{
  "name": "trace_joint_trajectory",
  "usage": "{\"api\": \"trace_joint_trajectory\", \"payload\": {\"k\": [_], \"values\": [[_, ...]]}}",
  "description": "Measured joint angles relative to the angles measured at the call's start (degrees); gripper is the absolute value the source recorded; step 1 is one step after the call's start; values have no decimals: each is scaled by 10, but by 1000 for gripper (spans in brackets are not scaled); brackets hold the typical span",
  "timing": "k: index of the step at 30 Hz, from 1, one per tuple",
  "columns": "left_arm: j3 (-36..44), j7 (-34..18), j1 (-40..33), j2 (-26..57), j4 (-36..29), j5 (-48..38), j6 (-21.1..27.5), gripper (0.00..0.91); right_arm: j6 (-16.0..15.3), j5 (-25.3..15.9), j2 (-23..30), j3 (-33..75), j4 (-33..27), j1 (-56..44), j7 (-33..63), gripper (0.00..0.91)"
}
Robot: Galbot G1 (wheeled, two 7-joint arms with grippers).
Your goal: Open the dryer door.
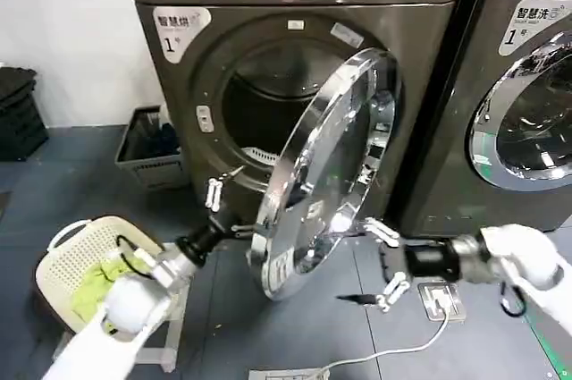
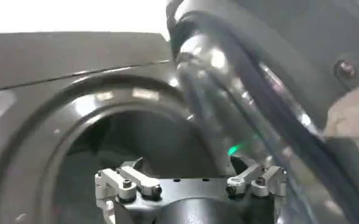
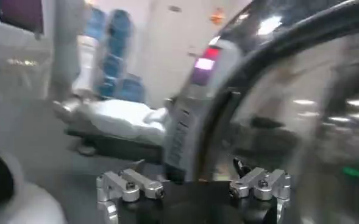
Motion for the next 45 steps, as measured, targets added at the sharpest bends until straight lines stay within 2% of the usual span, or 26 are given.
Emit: {"api": "trace_joint_trajectory", "payload": {"k": [5,12,20,25,27,29,33,36,39,42,45], "values": [[45,2,-30,-9,10,-5,-10,907,40,0,57,185,28,-184,27,907],[101,11,-71,-18,26,-26,-26,907,90,-9,199,380,51,-367,54,907],[154,15,-125,-32,56,-54,-39,907,145,-56,355,510,51,-429,138,907],[185,14,-159,-40,75,-60,-43,907,179,-119,440,548,35,-432,244,907],[198,13,-171,-45,83,-58,-43,907,180,-148,468,559,25,-430,296,907],[212,11,-182,-51,90,-55,-42,907,172,-174,493,572,14,-426,352,907],[241,5,-201,-68,106,-41,-33,907,132,-213,530,598,-12,-413,457,907],[261,-4,-215,-84,119,-28,-25,907,88,-227,552,620,-21,-399,542,907],[279,-6,-224,-99,129,-25,-21,907,27,-235,571,650,-31,-378,636,907],[295,-9,-235,-111,140,-25,-20,907,-13,-247,584,681,-47,-356,700,907],[309,-14,-246,-122,151,-26,-19,907,-68,-229,596,716,-60,-340,752,907]]}}
